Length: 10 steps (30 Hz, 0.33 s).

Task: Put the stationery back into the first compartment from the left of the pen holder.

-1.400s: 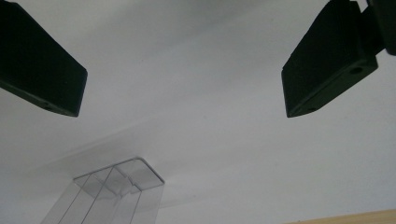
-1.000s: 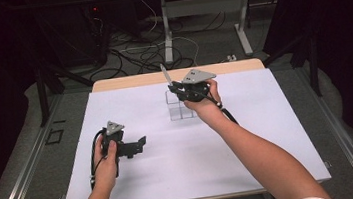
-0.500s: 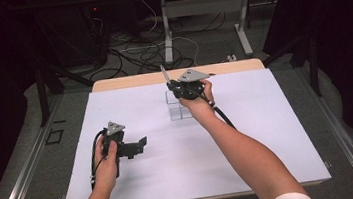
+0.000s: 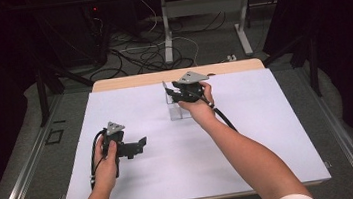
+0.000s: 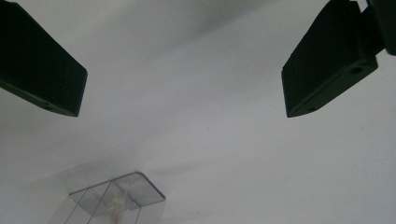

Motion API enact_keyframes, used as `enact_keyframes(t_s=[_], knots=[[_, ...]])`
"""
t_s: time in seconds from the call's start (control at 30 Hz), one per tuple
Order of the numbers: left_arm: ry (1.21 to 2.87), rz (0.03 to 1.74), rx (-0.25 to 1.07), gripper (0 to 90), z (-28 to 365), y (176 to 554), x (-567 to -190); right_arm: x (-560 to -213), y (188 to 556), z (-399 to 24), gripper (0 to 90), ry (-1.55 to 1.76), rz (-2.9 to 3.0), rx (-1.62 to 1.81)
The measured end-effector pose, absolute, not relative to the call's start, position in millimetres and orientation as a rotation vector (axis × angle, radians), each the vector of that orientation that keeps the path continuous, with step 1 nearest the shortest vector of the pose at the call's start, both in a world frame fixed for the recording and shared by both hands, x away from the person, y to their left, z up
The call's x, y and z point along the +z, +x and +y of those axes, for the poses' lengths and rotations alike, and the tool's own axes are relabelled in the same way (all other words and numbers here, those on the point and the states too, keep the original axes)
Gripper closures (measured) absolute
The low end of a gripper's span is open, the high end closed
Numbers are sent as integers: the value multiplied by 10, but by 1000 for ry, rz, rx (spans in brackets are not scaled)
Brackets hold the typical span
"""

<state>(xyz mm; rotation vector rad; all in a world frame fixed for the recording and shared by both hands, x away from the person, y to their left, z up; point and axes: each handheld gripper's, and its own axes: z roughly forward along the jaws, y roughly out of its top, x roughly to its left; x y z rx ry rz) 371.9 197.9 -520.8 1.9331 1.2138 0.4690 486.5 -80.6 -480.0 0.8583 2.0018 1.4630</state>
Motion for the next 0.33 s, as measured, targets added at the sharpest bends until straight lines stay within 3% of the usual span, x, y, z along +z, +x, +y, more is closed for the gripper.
enact_keyframes(t_s=[0.23,0.33], knots=[[1933,1217,473,2,2008,3726,-5201,-4715,4645,-1003,517,878,2055,1494],[1929,1213,483,2,2017,3732,-5202,-4699,4520,-1095,395,850,2066,1497]])
